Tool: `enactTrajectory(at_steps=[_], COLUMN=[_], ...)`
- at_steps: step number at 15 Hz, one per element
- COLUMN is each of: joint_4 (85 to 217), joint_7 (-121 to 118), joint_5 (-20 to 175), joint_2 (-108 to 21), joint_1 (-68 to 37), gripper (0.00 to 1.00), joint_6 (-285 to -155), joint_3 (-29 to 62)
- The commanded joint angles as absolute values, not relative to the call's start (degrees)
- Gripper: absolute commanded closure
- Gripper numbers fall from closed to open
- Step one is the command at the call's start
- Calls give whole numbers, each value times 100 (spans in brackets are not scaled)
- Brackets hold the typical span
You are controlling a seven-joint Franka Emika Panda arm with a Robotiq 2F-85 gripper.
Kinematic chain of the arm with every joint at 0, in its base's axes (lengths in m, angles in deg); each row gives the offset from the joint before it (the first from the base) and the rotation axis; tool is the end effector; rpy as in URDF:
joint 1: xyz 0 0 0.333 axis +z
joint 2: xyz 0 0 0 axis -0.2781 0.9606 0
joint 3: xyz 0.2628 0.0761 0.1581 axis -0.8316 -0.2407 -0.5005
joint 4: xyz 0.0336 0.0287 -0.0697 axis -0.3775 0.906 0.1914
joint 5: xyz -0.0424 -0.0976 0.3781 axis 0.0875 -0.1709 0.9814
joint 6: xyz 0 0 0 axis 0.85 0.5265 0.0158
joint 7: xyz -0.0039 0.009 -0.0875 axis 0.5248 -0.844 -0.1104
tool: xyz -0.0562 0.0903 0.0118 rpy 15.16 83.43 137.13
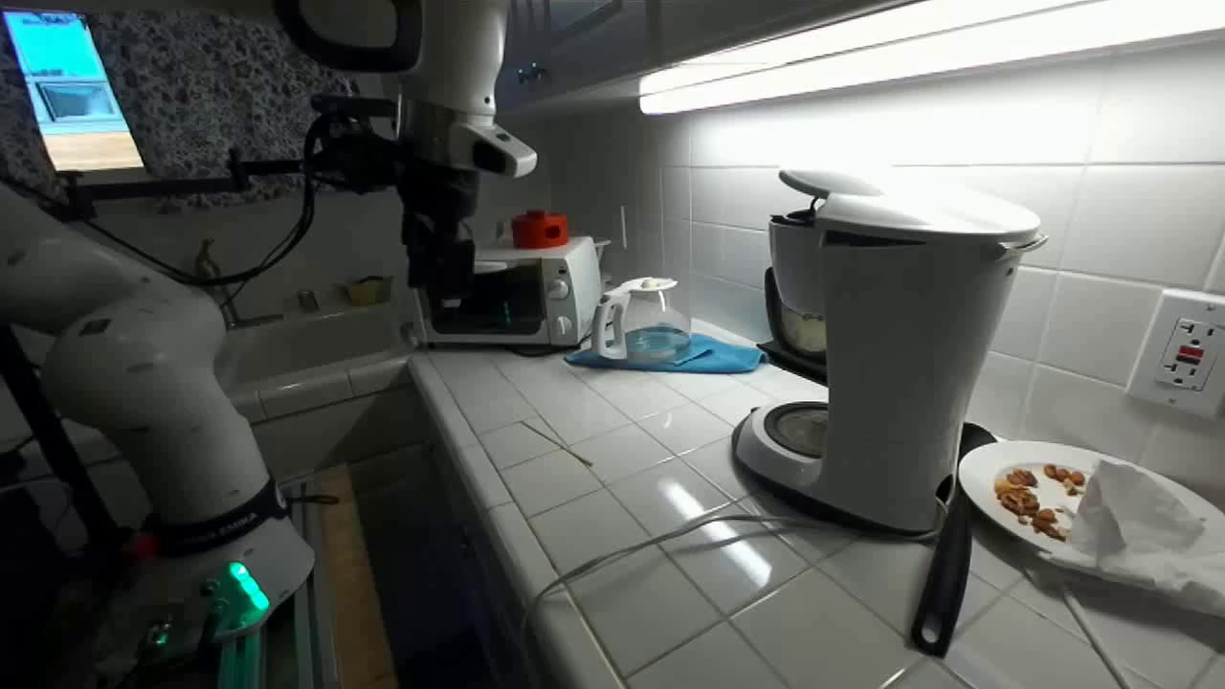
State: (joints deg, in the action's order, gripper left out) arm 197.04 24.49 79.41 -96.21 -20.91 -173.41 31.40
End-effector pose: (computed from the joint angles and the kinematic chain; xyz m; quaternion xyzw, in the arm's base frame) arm 0.3041 -0.1473 0.4979 -0.9869 -0.0305 0.0976 0.1246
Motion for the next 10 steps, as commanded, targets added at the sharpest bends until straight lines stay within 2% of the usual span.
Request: enactTrajectory(at_steps=[1,10], joint_4=[19696,19639], joint_7=[2497,2373], joint_5=[7980,8009], joint_2=[-9597,-9452], joint_1=[-2189,-2213], gripper=[0,0], joint_6=[-17335,-17280], joint_3=[3064,3066])
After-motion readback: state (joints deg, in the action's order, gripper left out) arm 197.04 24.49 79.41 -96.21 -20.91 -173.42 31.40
